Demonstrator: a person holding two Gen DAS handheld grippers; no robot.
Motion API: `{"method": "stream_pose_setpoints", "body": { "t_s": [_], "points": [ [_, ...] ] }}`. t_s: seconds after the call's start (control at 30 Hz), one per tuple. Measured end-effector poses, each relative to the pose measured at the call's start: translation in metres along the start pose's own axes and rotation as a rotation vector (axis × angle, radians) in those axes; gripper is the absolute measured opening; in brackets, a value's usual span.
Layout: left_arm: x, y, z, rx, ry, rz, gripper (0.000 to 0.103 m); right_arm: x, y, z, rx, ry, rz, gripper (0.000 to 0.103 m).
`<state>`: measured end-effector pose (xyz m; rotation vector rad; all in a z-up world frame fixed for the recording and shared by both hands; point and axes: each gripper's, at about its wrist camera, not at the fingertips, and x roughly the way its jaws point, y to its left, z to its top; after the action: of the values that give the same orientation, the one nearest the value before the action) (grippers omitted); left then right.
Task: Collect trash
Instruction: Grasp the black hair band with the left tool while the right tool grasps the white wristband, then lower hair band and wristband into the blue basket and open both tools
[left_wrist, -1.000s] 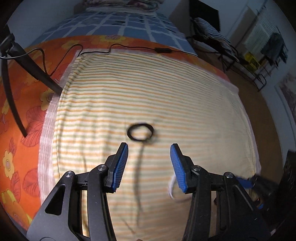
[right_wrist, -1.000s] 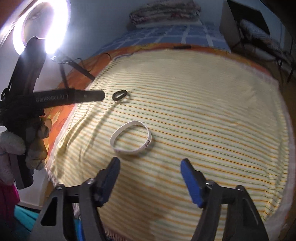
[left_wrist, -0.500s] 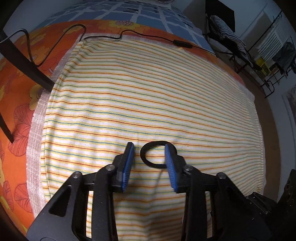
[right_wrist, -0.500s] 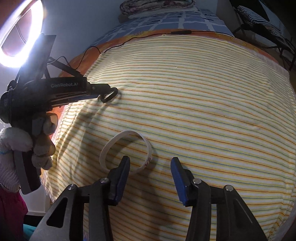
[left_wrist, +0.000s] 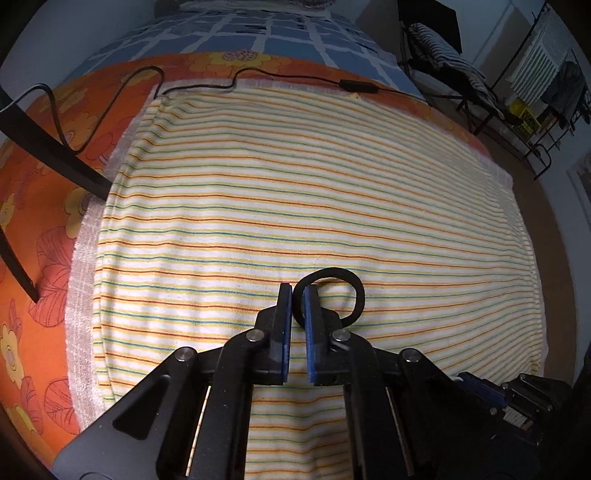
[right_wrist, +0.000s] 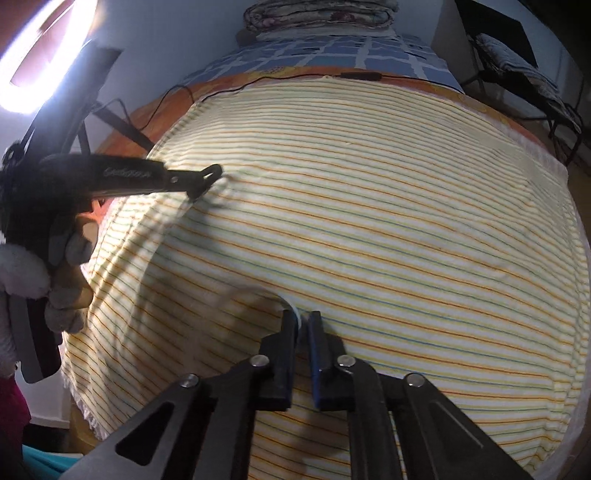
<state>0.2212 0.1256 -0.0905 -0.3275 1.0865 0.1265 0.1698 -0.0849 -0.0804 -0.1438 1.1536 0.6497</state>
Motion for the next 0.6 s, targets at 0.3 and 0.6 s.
{"method": "stream_pose_setpoints", "body": {
  "t_s": [0.3, 0.6],
  "points": [
    [-0.028, -0.006, -0.008, 0.028, -0.039, -0.011, 0.004, -0.016, -0.006, 0.005, 0.022, -0.041, 0.018, 0.004],
    [-0.057, -0.014, -0.027, 0.059, -0.057, -0.025, 0.004, -0.048, -0.016, -0.002, 0.052, -0.101, 0.041, 0.004]
  ]
}}
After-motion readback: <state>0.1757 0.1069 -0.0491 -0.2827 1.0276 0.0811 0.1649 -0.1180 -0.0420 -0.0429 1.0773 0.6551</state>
